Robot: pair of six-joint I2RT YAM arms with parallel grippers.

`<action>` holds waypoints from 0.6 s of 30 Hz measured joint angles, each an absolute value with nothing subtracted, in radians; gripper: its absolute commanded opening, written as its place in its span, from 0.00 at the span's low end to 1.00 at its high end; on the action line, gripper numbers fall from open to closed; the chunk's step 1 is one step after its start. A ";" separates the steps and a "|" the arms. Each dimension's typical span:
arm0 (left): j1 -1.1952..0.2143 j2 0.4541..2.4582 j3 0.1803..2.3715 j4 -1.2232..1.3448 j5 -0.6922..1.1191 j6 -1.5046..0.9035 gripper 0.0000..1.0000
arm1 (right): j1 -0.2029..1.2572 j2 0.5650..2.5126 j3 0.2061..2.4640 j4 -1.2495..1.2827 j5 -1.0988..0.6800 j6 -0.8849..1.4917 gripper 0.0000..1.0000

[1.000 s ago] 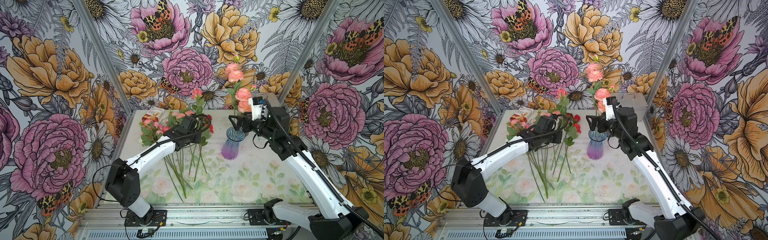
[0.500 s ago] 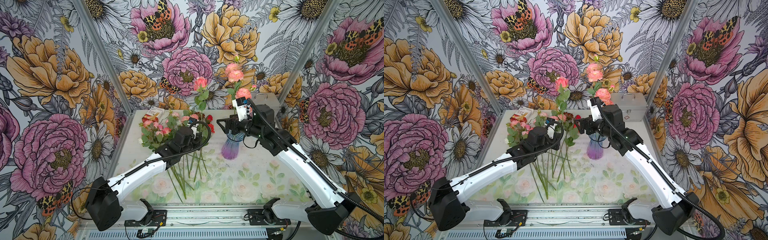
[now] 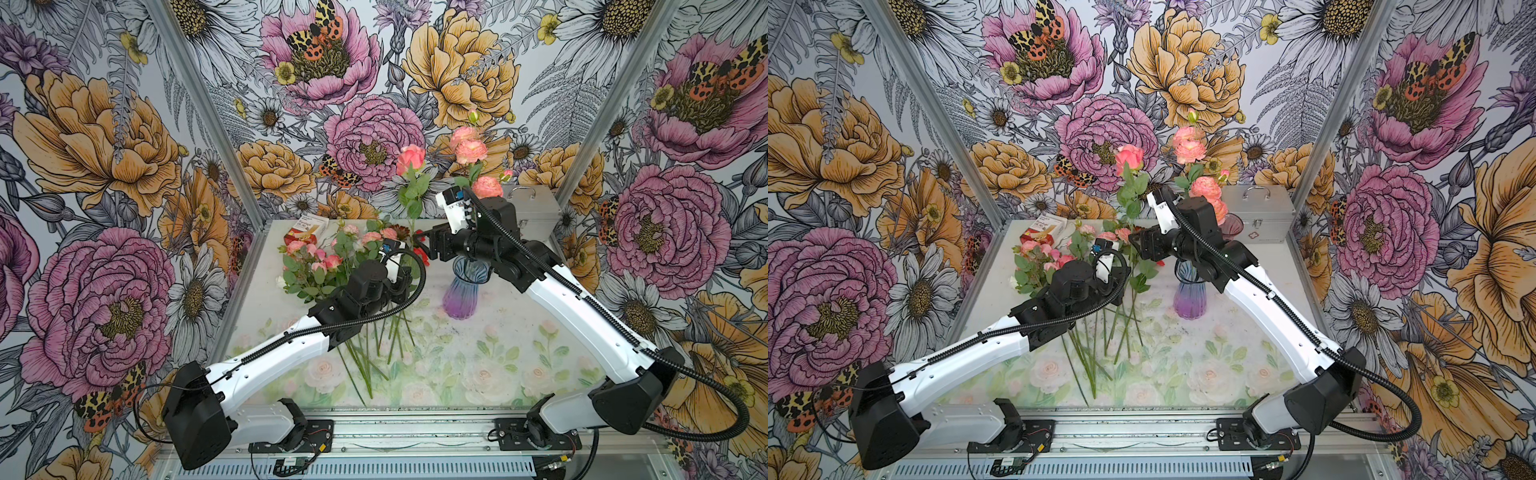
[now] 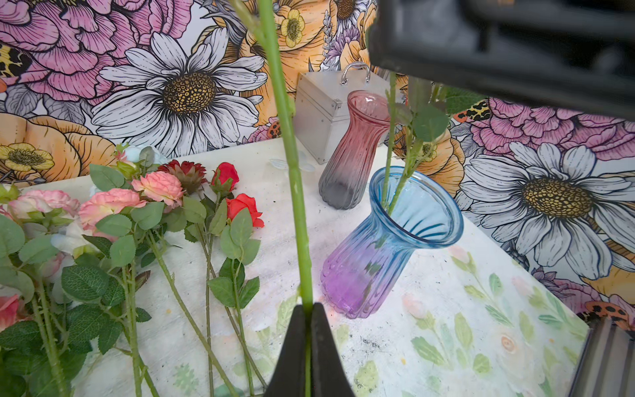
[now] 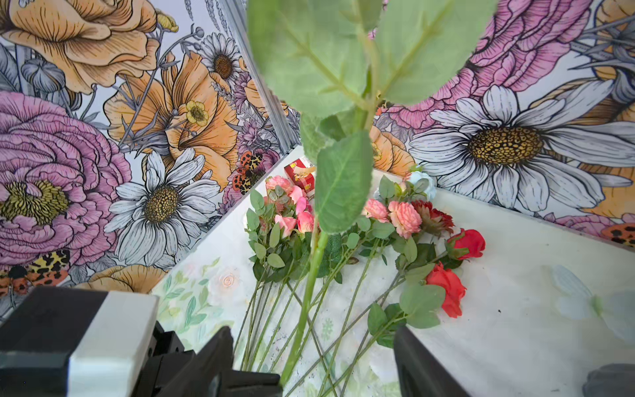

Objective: Place the pink flowers into the vase
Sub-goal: Pick up the flower at the center of the board, then place the flower in the vase.

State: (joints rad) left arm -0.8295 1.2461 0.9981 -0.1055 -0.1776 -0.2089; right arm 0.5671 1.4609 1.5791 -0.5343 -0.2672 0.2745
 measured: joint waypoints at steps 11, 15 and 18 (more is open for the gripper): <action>-0.857 1.209 0.993 -0.077 -0.207 -0.210 0.00 | 0.593 1.533 1.631 -0.540 -0.280 0.278 0.49; -0.876 1.207 0.983 -0.070 -0.218 -0.210 0.00 | 0.609 1.550 1.656 -0.538 -0.286 0.281 0.28; -0.887 1.207 0.981 -0.069 -0.218 -0.210 0.00 | 0.616 1.554 1.664 -0.540 -0.286 0.280 0.17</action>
